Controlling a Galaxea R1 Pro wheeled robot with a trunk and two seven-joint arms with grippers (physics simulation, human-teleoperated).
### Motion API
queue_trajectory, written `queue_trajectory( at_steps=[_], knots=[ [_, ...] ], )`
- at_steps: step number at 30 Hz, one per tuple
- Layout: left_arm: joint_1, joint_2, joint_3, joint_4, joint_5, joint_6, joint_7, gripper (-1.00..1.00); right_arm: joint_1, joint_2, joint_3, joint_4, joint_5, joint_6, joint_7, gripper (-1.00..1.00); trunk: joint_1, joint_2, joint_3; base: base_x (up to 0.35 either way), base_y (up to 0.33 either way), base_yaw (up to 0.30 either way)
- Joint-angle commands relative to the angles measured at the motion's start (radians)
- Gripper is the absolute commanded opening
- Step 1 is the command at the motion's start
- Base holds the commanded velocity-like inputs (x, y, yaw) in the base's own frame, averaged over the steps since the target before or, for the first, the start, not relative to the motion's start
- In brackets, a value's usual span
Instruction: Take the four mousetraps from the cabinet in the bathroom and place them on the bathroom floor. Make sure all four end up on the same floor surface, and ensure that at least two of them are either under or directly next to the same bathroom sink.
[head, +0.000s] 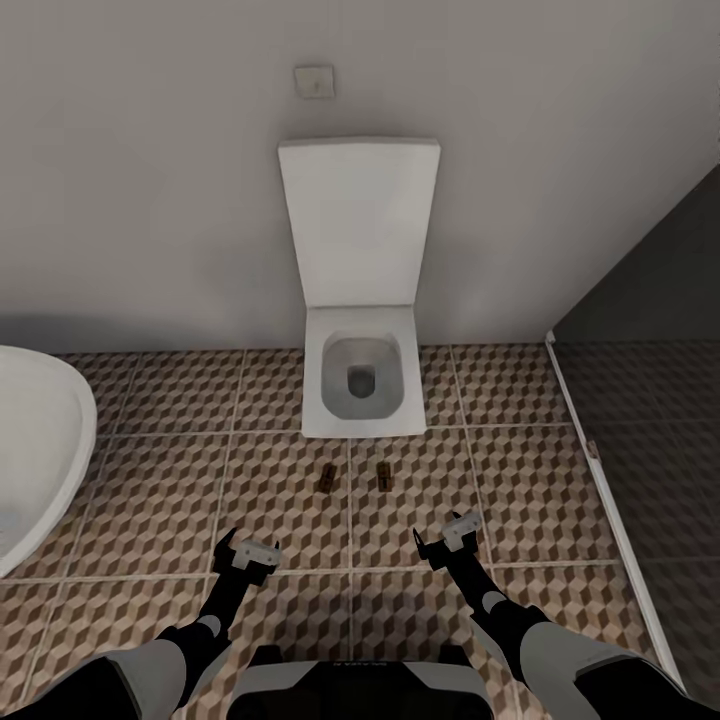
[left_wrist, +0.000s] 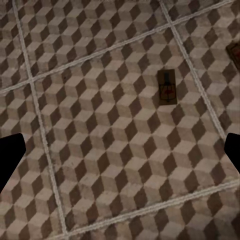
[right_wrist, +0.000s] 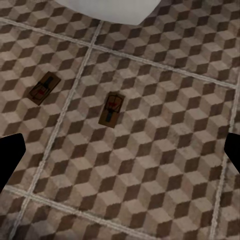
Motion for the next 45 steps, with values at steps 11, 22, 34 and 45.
queue_trajectory(
  at_steps=[11, 22, 34, 45],
  knots=[
    [-0.001, -0.001, -0.009, 0.004, 0.003, -0.005, 0.005, 1.0, -0.001, 0.001, -0.003, 0.001, 0.009, -0.003, -0.004, 1.0, -0.042, 0.077, 0.034, 0.0, 0.0, 0.0],
    [-0.001, -0.002, -0.009, 0.004, 0.003, -0.005, 0.005, 1.0, -0.001, 0.002, -0.003, 0.001, 0.009, -0.002, -0.004, 1.0, -0.084, 0.154, 0.069, 0.0, 0.0, 0.0],
    [-0.001, -0.002, -0.009, 0.004, 0.003, -0.005, 0.005, 1.0, -0.001, 0.013, -0.003, 0.001, 0.01, 0.001, -0.001, 1.0, -0.13, 0.238, 0.106, 0.0, 0.0, 0.0],
    [-0.001, -0.002, -0.009, 0.004, 0.003, -0.005, 0.005, 1.0, -0.001, 0.016, -0.003, 0.001, 0.01, 0.002, -0.003, 1.0, -0.172, 0.315, 0.141, 0.0, 0.0, 0.0]
  ],
)
